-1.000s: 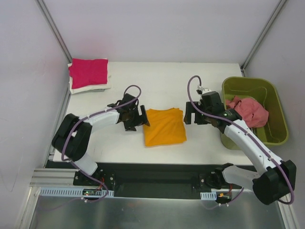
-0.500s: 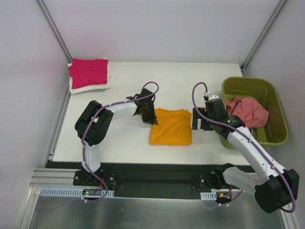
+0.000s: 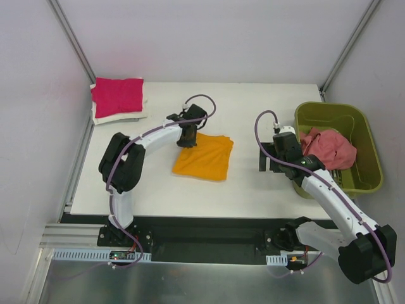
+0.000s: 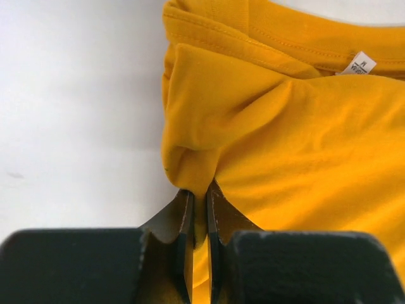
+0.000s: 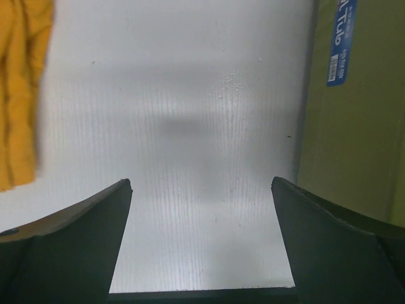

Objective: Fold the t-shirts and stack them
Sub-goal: Neatly place the folded tshirt to the corner

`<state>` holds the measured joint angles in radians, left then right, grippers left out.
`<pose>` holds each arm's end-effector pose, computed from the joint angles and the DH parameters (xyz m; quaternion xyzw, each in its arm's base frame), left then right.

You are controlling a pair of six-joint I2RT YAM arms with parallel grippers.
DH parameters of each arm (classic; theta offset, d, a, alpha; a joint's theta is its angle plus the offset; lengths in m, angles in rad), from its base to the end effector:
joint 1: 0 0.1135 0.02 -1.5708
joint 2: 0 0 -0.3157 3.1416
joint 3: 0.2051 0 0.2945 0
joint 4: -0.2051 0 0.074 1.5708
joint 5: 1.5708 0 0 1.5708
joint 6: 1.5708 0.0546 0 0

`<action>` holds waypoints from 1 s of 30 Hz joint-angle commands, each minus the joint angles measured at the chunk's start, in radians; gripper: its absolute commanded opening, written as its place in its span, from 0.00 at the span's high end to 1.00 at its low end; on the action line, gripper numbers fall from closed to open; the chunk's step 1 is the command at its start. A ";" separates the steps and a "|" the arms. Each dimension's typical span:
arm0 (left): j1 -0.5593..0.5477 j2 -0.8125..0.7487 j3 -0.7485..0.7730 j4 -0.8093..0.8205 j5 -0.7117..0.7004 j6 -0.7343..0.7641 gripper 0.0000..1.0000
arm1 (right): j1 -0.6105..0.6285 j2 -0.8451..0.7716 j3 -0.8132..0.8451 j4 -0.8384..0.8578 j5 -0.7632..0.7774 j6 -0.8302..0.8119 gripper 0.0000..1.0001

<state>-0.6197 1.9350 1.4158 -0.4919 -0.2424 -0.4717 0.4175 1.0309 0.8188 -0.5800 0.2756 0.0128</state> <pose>0.3983 -0.2681 0.2099 0.0372 0.9539 -0.0430 0.2947 0.2264 0.0842 0.2922 -0.1331 0.9082 -0.0439 0.3945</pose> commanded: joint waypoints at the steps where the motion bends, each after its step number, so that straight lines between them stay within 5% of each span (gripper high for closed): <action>1: 0.083 -0.045 0.138 -0.059 -0.273 0.273 1.00 | -0.006 -0.020 0.002 0.037 0.086 -0.031 0.03; 9: 0.282 0.100 0.453 -0.057 -0.341 0.551 1.00 | -0.006 -0.032 -0.007 0.009 0.203 -0.016 0.03; 21: 0.465 0.303 0.937 -0.059 -0.324 0.702 1.00 | -0.006 -0.045 -0.015 -0.044 0.306 0.038 0.03; 30: 0.495 0.265 1.014 -0.036 -0.288 0.679 1.00 | -0.006 -0.026 -0.017 -0.049 0.352 0.053 0.03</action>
<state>-0.1356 2.2696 2.3871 -0.5617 -0.5331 0.2138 0.4164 1.0107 0.8021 -0.6071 0.5606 0.0414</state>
